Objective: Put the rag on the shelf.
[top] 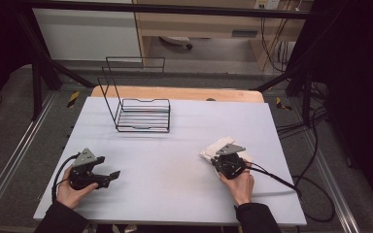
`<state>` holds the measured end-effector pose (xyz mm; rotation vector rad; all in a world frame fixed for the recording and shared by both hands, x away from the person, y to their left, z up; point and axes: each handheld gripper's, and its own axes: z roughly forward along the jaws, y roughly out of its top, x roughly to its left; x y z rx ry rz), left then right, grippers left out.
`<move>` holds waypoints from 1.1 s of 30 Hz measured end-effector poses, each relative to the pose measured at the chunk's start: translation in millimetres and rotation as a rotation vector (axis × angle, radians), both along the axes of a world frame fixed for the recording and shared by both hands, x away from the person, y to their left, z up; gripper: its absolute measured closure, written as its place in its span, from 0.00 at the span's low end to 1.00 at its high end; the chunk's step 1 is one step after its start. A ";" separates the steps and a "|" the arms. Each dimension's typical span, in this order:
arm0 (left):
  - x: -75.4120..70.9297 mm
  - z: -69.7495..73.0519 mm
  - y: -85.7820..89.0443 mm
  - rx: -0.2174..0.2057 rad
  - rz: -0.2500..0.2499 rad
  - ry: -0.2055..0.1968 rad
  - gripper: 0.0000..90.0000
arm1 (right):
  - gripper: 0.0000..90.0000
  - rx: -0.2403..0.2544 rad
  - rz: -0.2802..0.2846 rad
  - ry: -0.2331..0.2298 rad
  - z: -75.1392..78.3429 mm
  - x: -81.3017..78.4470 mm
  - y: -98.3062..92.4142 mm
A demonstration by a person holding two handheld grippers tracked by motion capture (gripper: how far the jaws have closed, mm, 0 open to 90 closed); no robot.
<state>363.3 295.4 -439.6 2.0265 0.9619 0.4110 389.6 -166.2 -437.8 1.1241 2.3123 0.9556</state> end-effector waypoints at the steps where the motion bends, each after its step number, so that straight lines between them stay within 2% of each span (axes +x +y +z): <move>1: 0.0 0.0 0.0 0.000 0.000 0.000 0.15 | 0.92 0.000 0.000 0.000 0.0 0.0 0.0; 2: 0.0 0.0 -0.1 0.001 0.000 0.000 0.15 | 0.92 0.029 0.018 0.011 1.4 -2.6 3.3; 7: 0.2 -0.2 0.0 0.003 0.001 0.002 0.15 | 0.92 0.056 0.073 0.014 5.6 -9.2 18.3; 9: 0.2 -0.1 0.3 0.002 0.003 0.002 0.15 | 0.92 0.095 0.116 0.021 7.8 -14.3 32.3; 12: 0.3 -0.2 0.4 0.004 0.006 0.002 0.15 | 0.92 0.115 0.163 0.033 7.2 -19.1 49.2; 17: 0.4 0.0 0.7 0.006 0.008 0.004 0.15 | 0.92 0.138 0.227 0.039 4.9 -24.7 76.8; 22: 0.4 0.0 1.5 0.005 0.011 0.005 0.15 | 0.92 0.138 0.281 0.044 1.5 -29.4 98.6; 28: 0.3 0.4 1.2 0.002 0.015 0.007 0.15 | 0.92 0.159 0.340 0.064 -1.2 -37.3 112.5; 33: 0.2 1.9 0.2 0.004 0.012 0.009 0.14 | 0.88 0.148 0.356 0.081 -6.5 -37.0 115.2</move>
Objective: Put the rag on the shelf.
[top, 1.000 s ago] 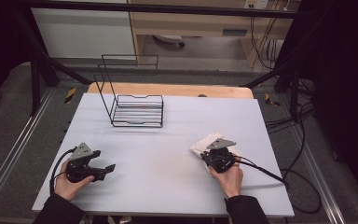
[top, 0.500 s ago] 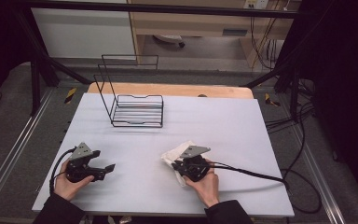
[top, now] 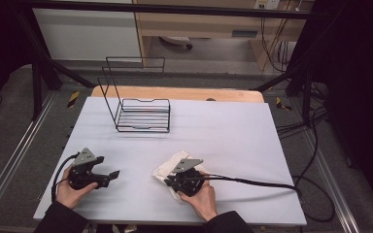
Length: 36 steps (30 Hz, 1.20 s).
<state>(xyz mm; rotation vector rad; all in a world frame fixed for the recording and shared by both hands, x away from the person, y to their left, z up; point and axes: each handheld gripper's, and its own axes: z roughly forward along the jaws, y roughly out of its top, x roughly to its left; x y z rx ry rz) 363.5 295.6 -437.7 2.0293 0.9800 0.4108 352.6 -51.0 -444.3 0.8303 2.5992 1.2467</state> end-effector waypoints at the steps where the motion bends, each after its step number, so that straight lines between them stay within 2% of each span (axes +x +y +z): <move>1: -0.3 1.9 -1.5 -0.003 0.000 0.003 0.14 | 0.86 0.003 0.003 -0.001 0.7 0.2 -0.4; 3: -0.7 4.6 -4.9 -0.005 -0.003 0.001 0.14 | 0.78 0.025 0.004 -0.010 4.9 -0.1 -3.2; 4: -0.7 4.6 -4.9 -0.005 -0.003 0.001 0.14 | 0.78 0.025 0.004 -0.010 4.9 -0.1 -3.2; 5: -0.9 6.2 -7.3 -0.002 -0.006 0.002 0.14 | 0.71 0.048 -0.016 -0.029 12.0 0.8 -10.0; 10: -1.0 15.8 -24.8 -0.002 -0.028 0.012 0.14 | 0.48 0.059 -0.116 -0.069 26.6 7.7 -45.8; 11: 0.5 19.5 -35.2 0.009 -0.041 0.019 0.14 | 0.45 0.048 -0.141 -0.073 27.1 9.4 -54.5; 12: 0.5 19.5 -35.2 0.009 -0.041 0.019 0.15 | 0.43 0.040 -0.162 -0.075 26.6 11.0 -63.4; 13: 2.2 22.1 -47.3 0.022 -0.050 0.024 0.16 | 0.40 0.034 -0.185 -0.077 25.6 12.2 -72.1; 14: 2.2 22.1 -47.3 0.022 -0.050 0.024 0.17 | 0.37 0.033 -0.206 -0.077 23.9 13.0 -80.3; 18: 9.5 22.7 -83.3 0.062 -0.080 0.043 0.22 | 0.31 0.037 -0.278 -0.039 12.1 14.9 -104.9; 22: 15.5 18.6 -110.4 0.084 -0.107 0.053 0.30 | 0.33 0.032 -0.301 -0.004 0.4 16.8 -115.6; 23: 15.5 18.6 -110.4 0.084 -0.107 0.053 0.31 | 0.35 0.028 -0.300 -0.001 -1.0 17.2 -116.7; 24: 19.2 13.6 -121.6 0.091 -0.118 0.069 0.34 | 0.36 0.029 -0.304 -0.003 -1.9 17.3 -117.1; 26: 20.7 11.0 -125.9 0.093 -0.121 0.077 0.36 | 0.37 0.035 -0.305 -0.002 -2.4 17.6 -117.5; 27: 21.5 8.4 -129.7 0.090 -0.125 0.087 0.41 | 0.47 0.037 -0.298 -0.001 -2.6 17.1 -118.1; 28: 23.2 4.0 -133.8 0.089 -0.135 0.106 0.44 | 0.51 0.035 -0.300 0.006 -2.7 16.2 -117.8; 30: 23.5 1.9 -134.8 0.084 -0.140 0.115 0.51 | 0.59 0.031 -0.299 0.019 -4.2 15.4 -117.1; 31: 23.8 -2.5 -136.4 0.080 -0.147 0.133 0.54 | 0.61 0.032 -0.300 0.035 -5.0 15.5 -116.3; 36: 24.2 -6.5 -137.0 0.059 -0.165 0.162 0.64 | 0.69 0.024 -0.314 0.083 -7.6 16.2 -114.2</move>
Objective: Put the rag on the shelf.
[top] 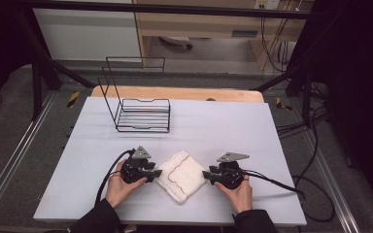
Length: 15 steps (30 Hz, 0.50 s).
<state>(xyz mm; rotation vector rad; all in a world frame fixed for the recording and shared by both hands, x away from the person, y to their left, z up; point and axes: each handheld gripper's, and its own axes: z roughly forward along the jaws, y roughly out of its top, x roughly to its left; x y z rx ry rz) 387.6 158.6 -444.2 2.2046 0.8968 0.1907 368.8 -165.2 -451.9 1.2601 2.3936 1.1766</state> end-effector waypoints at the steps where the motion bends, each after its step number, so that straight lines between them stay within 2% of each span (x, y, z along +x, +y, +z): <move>1: -0.3 -0.5 -0.2 -0.004 -0.004 0.007 0.66 | 0.70 0.002 -0.007 0.012 -0.2 -0.2 0.6; 5: -3.0 -0.9 -3.0 -0.011 -0.022 0.022 0.78 | 0.77 0.016 -0.013 0.037 -1.0 -0.5 1.7; 9: -4.9 -0.5 -5.6 -0.007 -0.015 0.028 0.83 | 0.85 0.038 0.002 0.057 -1.5 0.7 2.5; 15: -9.2 1.3 -8.6 0.010 -0.010 0.013 0.93 | 0.93 0.041 0.016 0.095 1.7 7.1 3.2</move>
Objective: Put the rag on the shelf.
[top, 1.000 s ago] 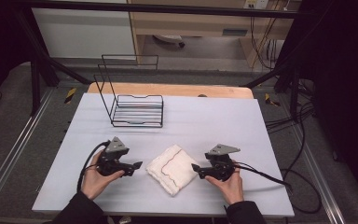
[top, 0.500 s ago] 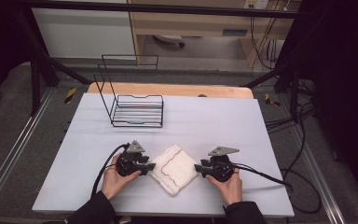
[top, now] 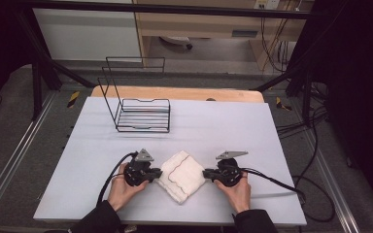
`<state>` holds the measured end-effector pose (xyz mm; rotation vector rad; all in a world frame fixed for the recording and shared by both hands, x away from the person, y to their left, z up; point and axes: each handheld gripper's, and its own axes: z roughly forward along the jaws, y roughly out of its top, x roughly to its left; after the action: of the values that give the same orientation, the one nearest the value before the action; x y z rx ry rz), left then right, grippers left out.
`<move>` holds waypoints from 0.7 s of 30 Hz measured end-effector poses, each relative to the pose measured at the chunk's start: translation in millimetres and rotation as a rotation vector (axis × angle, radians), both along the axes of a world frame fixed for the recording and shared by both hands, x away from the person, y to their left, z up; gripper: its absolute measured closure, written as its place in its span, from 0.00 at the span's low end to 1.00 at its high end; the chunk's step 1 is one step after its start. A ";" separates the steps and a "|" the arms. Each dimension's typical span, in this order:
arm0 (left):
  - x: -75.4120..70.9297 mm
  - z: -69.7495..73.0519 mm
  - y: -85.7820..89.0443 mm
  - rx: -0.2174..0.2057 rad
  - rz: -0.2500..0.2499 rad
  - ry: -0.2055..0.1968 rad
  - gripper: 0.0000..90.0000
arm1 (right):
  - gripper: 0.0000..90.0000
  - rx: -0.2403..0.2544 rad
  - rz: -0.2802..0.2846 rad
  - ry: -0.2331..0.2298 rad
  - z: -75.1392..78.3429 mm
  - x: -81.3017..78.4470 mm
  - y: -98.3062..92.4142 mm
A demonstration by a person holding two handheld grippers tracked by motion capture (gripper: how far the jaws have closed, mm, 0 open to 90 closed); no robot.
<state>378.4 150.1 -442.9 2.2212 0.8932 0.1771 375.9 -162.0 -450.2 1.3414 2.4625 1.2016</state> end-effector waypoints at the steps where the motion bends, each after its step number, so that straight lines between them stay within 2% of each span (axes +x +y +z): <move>1: -0.5 0.2 0.1 0.000 0.004 -0.001 0.93 | 0.93 -0.013 0.005 -0.004 1.4 0.8 1.4; 4: -3.2 1.3 2.1 -0.020 0.028 0.015 0.94 | 0.94 -0.070 0.018 -0.053 5.1 5.7 6.7; 9: -12.6 3.5 1.6 -0.017 0.030 0.011 0.94 | 0.94 -0.084 0.009 -0.121 8.0 21.4 8.7; 12: -18.6 2.8 1.2 -0.014 0.044 -0.003 0.92 | 0.93 -0.091 0.014 -0.133 5.8 26.7 10.9; 15: -18.4 2.4 1.2 -0.010 0.044 -0.009 0.90 | 0.92 -0.103 0.019 -0.140 2.2 27.2 11.8; 17: -18.5 4.6 2.1 0.002 0.047 -0.029 0.83 | 0.87 -0.097 0.017 -0.166 3.9 24.5 10.9; 19: -18.3 6.3 2.8 0.003 0.045 -0.034 0.76 | 0.79 -0.076 0.010 -0.191 6.1 22.3 8.2; 21: -16.0 12.2 6.2 0.004 0.049 -0.057 0.68 | 0.70 -0.056 0.008 -0.208 9.4 20.2 3.4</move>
<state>362.4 156.3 -430.7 2.1886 0.9169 0.2638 396.1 -158.6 -440.8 1.1315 2.3396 1.1979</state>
